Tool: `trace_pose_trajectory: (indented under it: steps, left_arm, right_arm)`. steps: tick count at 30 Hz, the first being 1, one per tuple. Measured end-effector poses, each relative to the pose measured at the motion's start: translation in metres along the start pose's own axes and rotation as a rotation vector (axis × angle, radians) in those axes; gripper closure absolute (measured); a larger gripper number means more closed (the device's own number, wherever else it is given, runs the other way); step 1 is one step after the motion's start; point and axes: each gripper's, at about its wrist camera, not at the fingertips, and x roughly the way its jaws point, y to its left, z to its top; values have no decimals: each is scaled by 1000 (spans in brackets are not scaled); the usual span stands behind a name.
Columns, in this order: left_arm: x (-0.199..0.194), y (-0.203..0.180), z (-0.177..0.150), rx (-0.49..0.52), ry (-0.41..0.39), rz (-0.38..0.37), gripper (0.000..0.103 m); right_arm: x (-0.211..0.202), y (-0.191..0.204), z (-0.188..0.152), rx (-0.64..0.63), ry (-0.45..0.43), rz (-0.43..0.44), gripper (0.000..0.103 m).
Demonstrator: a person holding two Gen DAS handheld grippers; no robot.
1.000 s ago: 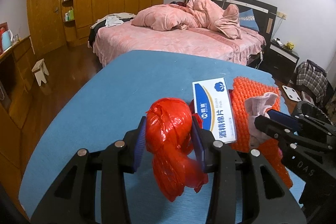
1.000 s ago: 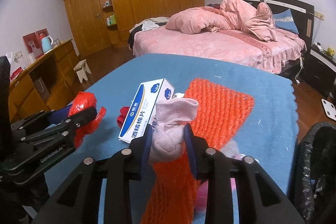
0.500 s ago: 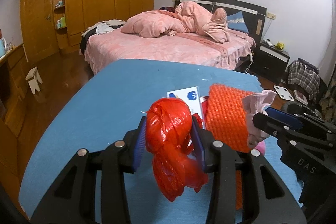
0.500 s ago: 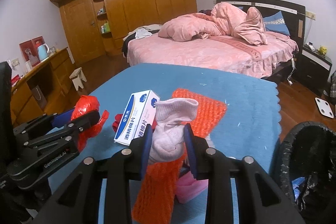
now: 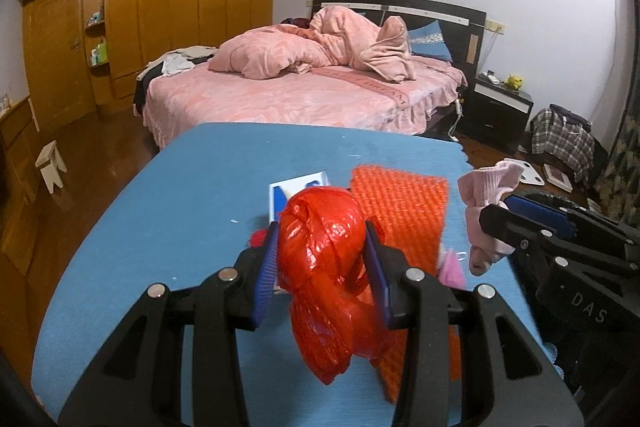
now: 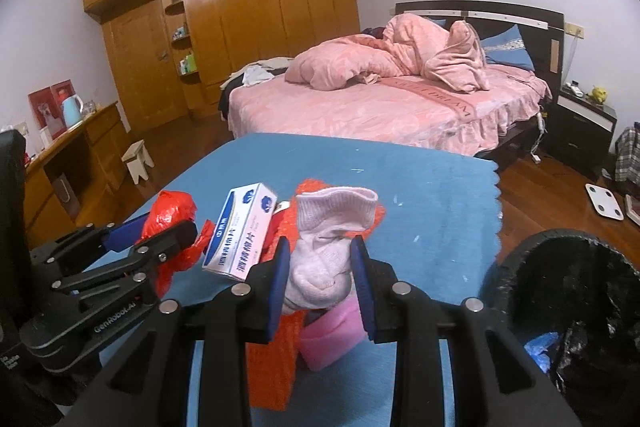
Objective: Collect trash
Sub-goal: 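Carry the red bag and pink sock in both tools over the bin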
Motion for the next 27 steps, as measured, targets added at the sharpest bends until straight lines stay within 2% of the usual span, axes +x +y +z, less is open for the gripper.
trace_pose_trajectory:
  steps: [12,27]
  left_arm:
    - [-5,-44,7,41,-18,-75,64]
    - [2,-133,12,115,-19,-246,64]
  right_arm:
    - [-42,-44,-4,49,-37,-91,72]
    - [-93,-125,-23,129,-55,-261,72]
